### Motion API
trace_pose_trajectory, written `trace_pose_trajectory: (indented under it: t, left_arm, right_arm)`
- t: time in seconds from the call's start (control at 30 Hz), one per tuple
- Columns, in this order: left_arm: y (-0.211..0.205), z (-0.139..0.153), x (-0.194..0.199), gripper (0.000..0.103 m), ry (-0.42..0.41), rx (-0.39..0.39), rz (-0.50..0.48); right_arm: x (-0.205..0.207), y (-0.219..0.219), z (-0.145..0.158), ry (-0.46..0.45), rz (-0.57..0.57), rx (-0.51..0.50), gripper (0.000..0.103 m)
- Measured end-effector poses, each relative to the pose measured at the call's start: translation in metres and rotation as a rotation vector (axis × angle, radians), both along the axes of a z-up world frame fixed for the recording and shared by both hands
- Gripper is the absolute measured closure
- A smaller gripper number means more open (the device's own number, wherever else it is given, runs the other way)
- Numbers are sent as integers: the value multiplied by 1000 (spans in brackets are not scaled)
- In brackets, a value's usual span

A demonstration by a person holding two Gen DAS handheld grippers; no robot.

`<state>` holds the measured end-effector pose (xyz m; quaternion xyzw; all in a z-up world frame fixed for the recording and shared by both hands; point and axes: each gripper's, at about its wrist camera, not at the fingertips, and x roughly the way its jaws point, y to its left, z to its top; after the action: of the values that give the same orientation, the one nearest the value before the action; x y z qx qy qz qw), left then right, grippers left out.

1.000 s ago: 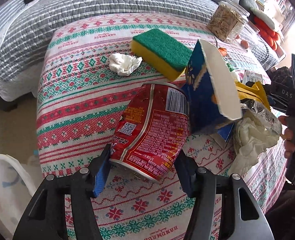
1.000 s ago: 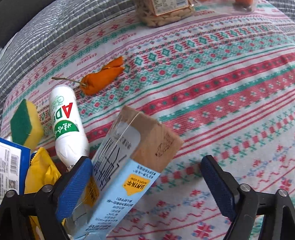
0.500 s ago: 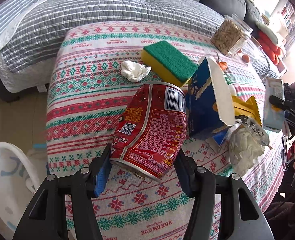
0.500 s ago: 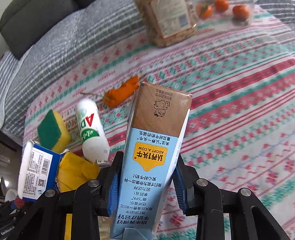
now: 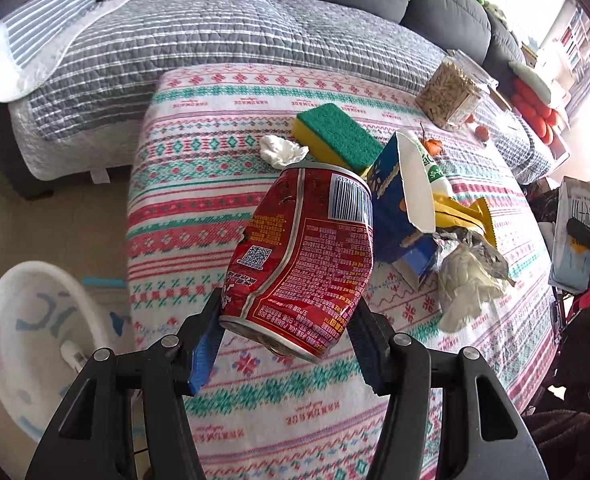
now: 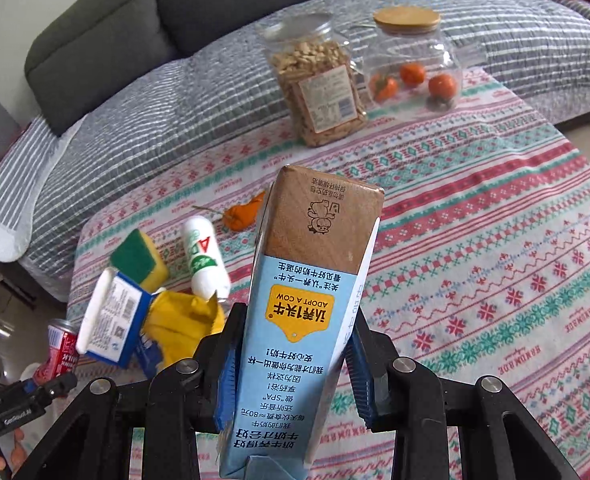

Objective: Collect trash
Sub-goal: 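Carry the red can over the bin and release it with the left tool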

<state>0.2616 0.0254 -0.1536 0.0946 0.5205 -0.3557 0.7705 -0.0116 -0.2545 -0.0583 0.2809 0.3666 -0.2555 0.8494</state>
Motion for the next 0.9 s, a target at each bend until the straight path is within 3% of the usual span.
trace_pose_trajectory:
  t: [0.47, 0.9]
  left_arm:
    - [103, 12, 6, 42, -13, 1, 137]
    - [202, -21, 35, 42, 71, 67, 317]
  right_arm:
    - [52, 97, 5, -18, 216, -28, 63]
    - [137, 213, -33, 4, 473, -13, 63]
